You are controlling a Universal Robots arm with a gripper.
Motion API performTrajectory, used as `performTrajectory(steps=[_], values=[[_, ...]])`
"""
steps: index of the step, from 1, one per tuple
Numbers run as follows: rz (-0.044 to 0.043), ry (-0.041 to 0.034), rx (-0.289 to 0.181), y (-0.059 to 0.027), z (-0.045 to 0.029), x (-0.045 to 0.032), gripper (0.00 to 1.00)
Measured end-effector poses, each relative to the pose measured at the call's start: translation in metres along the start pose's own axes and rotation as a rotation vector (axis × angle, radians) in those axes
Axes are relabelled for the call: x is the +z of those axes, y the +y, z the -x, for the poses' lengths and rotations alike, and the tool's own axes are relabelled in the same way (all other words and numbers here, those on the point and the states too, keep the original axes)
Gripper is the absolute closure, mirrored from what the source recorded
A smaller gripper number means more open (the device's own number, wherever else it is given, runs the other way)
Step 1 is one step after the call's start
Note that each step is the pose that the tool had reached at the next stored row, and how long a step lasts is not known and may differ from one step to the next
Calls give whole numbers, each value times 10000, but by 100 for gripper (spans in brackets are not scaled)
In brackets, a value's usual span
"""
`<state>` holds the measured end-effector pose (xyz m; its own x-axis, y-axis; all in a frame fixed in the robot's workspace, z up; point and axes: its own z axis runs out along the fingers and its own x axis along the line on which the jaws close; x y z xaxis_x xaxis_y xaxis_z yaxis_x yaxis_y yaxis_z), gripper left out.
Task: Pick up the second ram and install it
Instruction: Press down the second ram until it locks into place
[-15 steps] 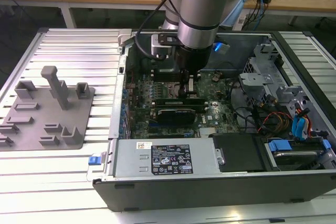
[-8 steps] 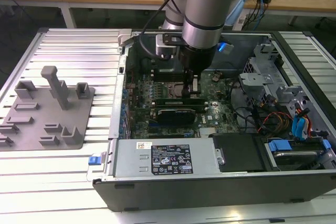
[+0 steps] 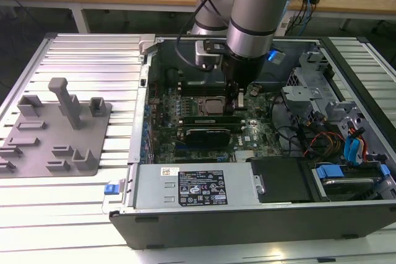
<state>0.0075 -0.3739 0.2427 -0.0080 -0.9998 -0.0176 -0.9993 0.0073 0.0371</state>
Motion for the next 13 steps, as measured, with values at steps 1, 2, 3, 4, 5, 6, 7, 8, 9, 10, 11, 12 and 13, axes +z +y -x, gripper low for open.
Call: performTrajectory(steps=[1, 2, 3, 4, 5, 6, 7, 8, 9, 10, 11, 12, 13], values=[[0, -1, -1, -14, 0, 0, 92], [1, 1, 1, -38, 0, -2, 92], [0, 0, 1, -56, 0, -2, 92], [0, 0, 0, -70, 1, -2, 92], [0, 0, 1, -87, 0, -3, 92], [1, 0, 0, -103, 1, -4, 92], [0, -1, -1, -130, 1, -3, 92], [0, -1, 0, -142, 1, -3, 92], [0, 0, 0, -151, 1, -3, 92], [0, -1, 0, -180, 1, -2, 92], [0, 0, 1, -193, 1, -2, 92], [0, 0, 0, -202, 1, -2, 92], [1, 1, 0, -205, 1, -2, 92]])
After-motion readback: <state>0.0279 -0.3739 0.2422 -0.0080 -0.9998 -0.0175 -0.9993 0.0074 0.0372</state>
